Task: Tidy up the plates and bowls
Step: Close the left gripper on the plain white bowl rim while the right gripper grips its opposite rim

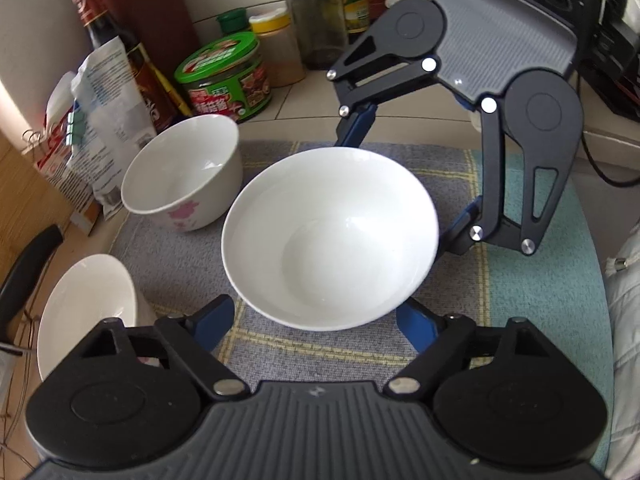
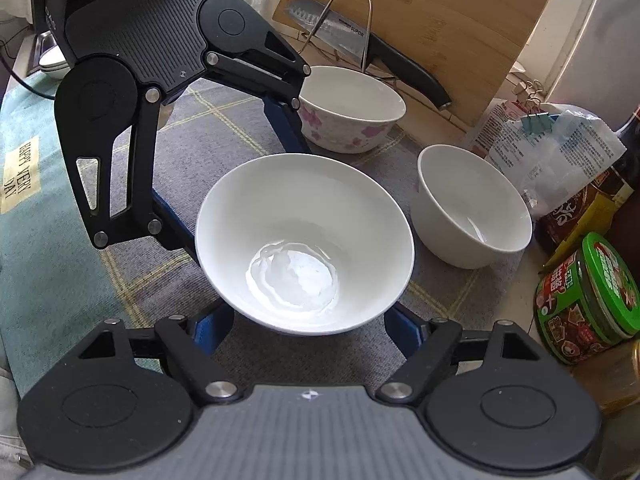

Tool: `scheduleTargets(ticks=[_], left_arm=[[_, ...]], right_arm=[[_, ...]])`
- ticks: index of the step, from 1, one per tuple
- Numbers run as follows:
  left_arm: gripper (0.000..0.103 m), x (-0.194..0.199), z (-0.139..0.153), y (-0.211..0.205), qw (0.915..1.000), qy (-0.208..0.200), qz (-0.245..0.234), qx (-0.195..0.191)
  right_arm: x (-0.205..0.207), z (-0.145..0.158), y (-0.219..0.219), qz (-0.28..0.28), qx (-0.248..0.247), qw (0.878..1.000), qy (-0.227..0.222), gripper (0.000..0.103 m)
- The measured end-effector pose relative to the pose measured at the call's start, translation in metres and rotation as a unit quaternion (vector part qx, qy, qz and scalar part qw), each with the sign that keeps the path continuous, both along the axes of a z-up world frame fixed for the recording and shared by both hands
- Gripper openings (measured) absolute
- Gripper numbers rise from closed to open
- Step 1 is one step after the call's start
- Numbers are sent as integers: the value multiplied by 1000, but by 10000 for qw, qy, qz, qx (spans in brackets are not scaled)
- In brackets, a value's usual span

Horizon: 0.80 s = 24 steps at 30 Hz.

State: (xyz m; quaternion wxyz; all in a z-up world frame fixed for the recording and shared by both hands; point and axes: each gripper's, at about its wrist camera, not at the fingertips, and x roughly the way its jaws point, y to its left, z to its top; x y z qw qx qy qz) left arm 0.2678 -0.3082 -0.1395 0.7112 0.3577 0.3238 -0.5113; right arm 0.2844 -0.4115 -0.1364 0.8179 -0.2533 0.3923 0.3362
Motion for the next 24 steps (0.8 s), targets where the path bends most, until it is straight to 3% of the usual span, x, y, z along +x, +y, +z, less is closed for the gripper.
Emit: scheduleTargets(ticks=[9,24], left_arm=[[84,-3,2,0,9996,-106,-269,-81],[84,-23,20,27,9996,-227,46,-182]], right_arm=[[-1,1,4,118,-130,9998,-37,82],[-17,20,19,354,-166,9991,-161,81]])
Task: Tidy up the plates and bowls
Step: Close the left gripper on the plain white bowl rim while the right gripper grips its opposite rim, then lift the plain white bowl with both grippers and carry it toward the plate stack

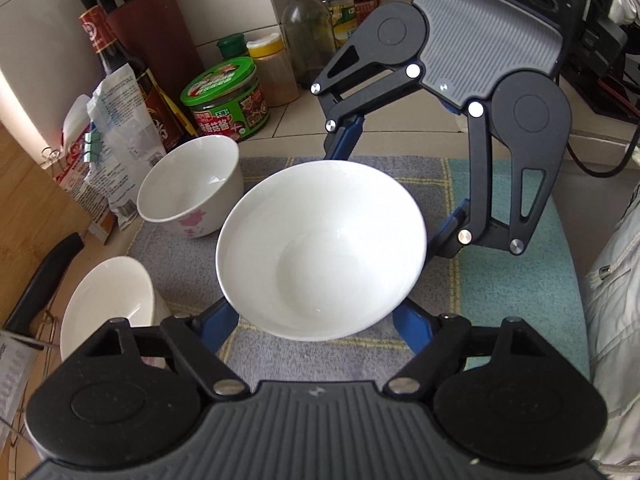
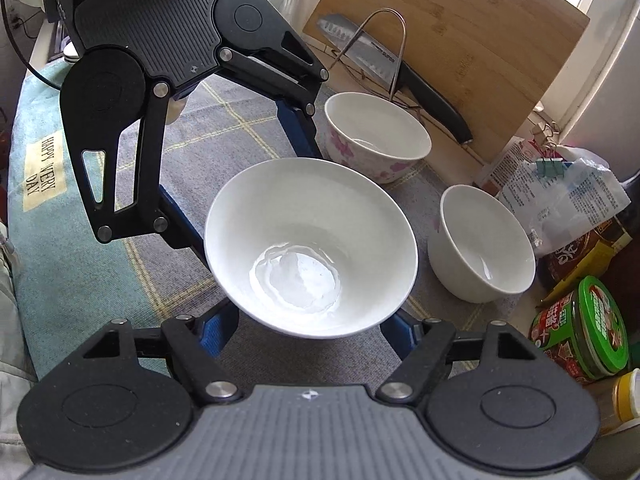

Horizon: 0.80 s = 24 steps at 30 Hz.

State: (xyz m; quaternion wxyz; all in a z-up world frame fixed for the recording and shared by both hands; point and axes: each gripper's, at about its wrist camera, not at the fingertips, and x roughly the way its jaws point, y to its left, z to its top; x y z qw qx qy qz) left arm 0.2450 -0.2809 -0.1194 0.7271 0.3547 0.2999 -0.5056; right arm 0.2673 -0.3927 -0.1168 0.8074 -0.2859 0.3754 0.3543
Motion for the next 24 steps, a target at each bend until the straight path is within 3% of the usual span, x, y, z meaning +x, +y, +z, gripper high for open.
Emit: scheduleTargets(ticks=[11,24], left_arm=[[84,-35,12,39,9977,-66,669,11],[84,-68,25,99,9895,-142,1438,63]], right_arm=[[-20,11,42,643,6,9979,-108,81],[-33,13,108,1374,31,9904,-152,81]])
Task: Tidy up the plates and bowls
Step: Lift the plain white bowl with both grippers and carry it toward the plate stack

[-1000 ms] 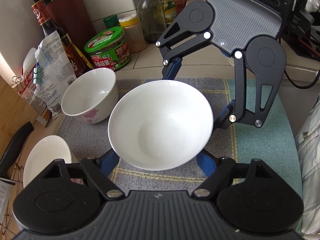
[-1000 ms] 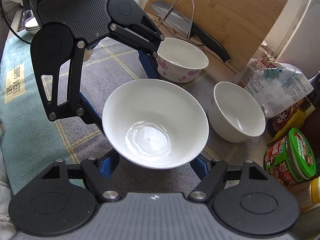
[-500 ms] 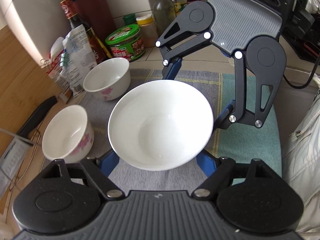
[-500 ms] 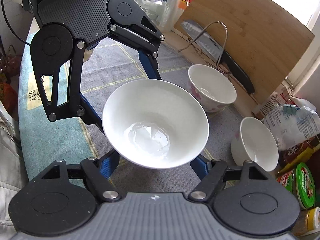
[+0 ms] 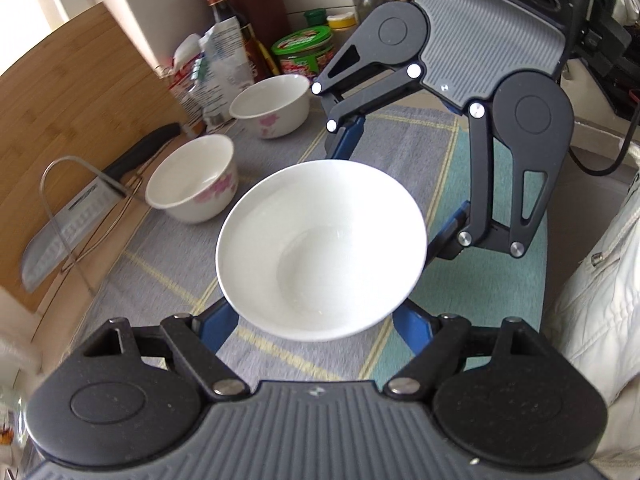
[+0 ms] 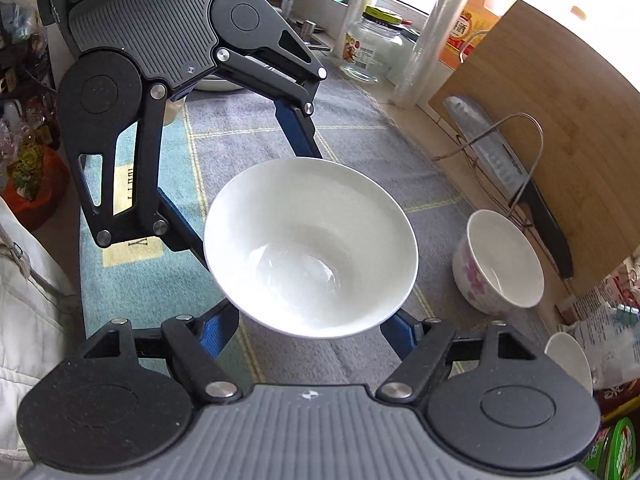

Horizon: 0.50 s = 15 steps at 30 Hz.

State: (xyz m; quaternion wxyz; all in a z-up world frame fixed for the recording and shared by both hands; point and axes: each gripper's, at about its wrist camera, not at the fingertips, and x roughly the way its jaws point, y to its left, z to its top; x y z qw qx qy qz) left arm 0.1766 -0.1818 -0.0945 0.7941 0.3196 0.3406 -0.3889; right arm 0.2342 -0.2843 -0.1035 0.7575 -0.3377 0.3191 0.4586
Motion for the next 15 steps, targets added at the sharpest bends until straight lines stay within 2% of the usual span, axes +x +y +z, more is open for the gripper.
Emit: scheduleTargets(ticks=[7,15], left_arm=[[84,-10,9,44,9996,-75,288,-16],[84,-15,7,86,9988,-57,488,-3]], right_arm=[[-4,6,47,299,3,9995,-34,81],[-2,3,93,494,-11,9988,26,81]])
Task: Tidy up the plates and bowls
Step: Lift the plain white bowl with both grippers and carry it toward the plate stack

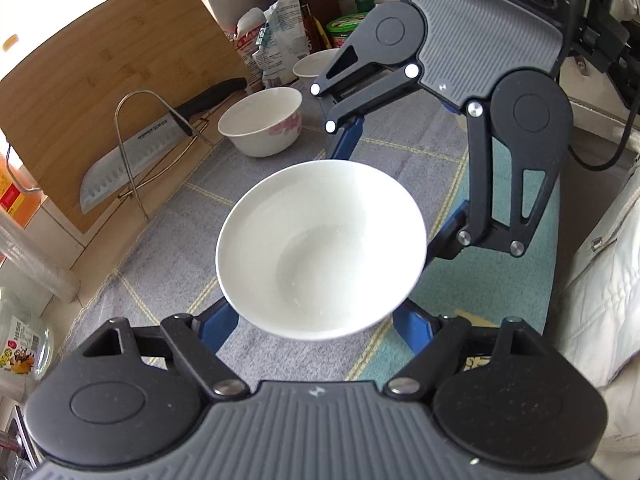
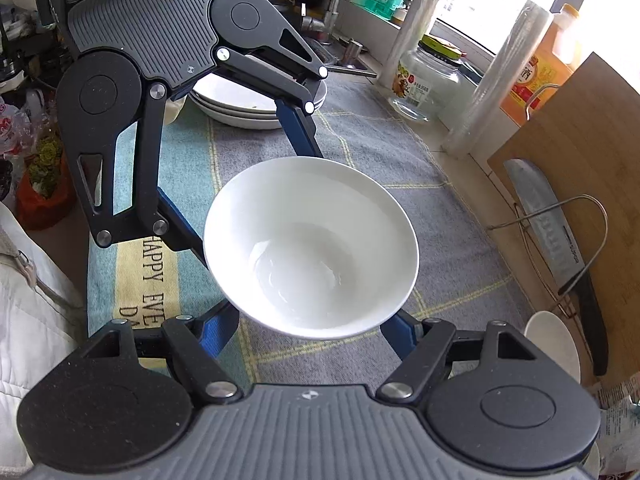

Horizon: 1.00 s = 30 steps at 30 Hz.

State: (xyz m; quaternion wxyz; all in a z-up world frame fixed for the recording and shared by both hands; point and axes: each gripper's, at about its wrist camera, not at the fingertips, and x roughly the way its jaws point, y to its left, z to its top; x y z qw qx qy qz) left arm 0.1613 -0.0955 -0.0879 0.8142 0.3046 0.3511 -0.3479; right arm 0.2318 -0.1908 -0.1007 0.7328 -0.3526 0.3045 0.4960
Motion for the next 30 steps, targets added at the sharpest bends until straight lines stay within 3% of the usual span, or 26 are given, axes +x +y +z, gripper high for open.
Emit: scheduleTargets(ticks=[13,30], left_arm=[[84,6,-19,36,9997,193,152,87],[84,18,-30,47,9990,400,208,-79]], right_arm=[[9,-21,42,-35,-58,9996,258,81],[13,-27,48,-157,-119,9990,408,81]])
